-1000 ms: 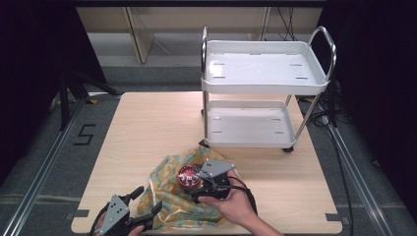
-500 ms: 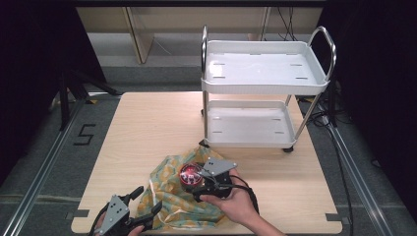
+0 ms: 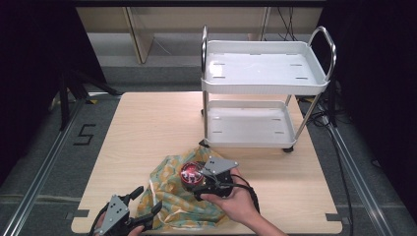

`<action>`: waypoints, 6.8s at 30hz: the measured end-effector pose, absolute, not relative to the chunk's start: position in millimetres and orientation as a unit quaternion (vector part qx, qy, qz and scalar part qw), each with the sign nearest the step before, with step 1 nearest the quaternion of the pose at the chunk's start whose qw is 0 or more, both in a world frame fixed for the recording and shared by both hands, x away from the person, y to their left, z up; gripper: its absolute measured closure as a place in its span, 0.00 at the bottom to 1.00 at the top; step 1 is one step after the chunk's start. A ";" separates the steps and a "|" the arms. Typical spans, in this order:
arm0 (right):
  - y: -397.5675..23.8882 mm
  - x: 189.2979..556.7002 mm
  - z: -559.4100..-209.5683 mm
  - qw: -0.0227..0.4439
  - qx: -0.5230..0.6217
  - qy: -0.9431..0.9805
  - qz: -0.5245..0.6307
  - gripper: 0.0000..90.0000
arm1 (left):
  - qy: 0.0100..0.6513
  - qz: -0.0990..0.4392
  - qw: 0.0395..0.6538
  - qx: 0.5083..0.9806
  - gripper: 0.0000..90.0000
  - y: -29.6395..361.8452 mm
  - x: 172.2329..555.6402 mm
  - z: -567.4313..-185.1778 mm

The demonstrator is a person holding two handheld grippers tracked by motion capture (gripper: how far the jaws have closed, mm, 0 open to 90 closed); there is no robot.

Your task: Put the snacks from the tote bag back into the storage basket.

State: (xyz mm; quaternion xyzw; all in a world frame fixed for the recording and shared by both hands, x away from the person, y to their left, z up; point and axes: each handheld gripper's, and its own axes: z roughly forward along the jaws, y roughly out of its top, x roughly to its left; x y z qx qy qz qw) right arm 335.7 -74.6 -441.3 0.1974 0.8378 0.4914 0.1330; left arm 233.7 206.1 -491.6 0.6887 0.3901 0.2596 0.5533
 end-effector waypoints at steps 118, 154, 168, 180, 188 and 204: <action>-104.4 351.7 -408.3 0.172 0.237 0.813 0.502 0.29 | 0.388 0.259 0.558 0.686 0.24 206.4 234.6 -492.0; -109.6 358.1 -399.5 0.178 0.253 0.807 0.502 0.29 | 0.389 0.260 0.558 0.685 0.24 206.6 234.5 -491.7; -112.8 361.4 -395.6 0.183 0.259 0.806 0.501 0.29 | 0.390 0.261 0.555 0.687 0.24 207.2 233.6 -491.0; -115.9 363.2 -393.5 0.187 0.263 0.803 0.501 0.29 | 0.388 0.262 0.556 0.687 0.24 207.5 233.9 -491.0; -116.0 364.7 -393.9 0.189 0.264 0.803 0.500 0.29 | 0.388 0.263 0.555 0.687 0.24 207.6 233.9 -490.9; -119.9 366.7 -392.7 0.188 0.271 0.801 0.499 0.29 | 0.388 0.263 0.556 0.687 0.24 207.5 233.9 -490.9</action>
